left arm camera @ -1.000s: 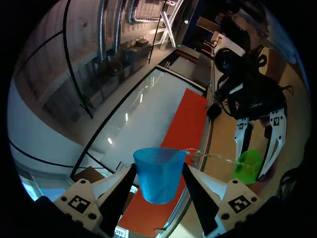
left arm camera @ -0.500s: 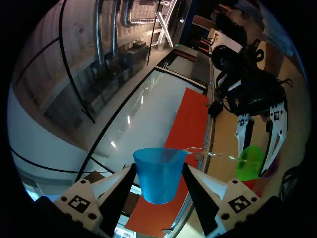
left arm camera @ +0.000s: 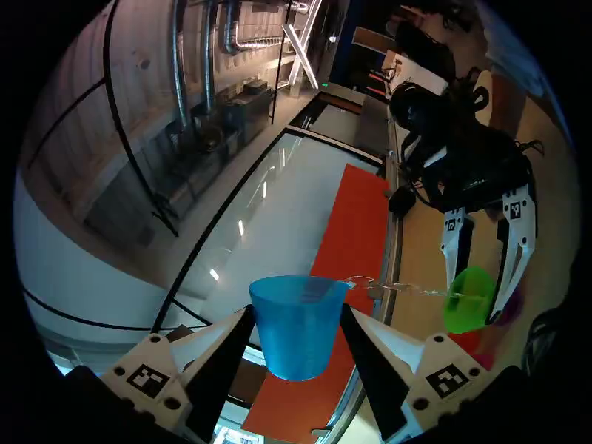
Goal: Pour water
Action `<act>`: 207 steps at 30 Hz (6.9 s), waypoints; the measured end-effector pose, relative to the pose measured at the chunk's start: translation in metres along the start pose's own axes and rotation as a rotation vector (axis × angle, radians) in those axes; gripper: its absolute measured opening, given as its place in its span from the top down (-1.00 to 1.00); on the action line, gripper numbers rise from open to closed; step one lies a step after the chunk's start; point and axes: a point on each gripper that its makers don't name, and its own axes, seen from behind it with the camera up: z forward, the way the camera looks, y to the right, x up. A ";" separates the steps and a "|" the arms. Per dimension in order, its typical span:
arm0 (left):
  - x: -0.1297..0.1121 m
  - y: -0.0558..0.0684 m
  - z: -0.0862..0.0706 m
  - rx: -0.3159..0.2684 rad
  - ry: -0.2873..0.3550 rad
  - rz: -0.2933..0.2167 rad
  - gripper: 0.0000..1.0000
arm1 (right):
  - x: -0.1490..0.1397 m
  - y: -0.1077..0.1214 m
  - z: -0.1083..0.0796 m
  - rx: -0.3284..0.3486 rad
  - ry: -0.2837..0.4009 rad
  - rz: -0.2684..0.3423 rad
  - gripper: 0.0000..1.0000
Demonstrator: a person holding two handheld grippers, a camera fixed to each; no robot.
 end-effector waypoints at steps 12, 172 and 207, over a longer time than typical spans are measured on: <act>0.004 0.000 -0.003 -0.014 0.003 0.031 -0.67 | 0.001 0.000 -0.001 -0.004 0.003 -0.002 -0.79; 0.004 -0.030 0.007 -0.051 0.078 -0.874 -0.67 | 0.021 0.008 -0.021 -0.072 0.047 -0.019 -0.79; -0.029 0.032 -0.019 -0.099 0.044 -1.134 -0.67 | 0.039 0.026 -0.075 -0.165 0.046 0.007 -0.79</act>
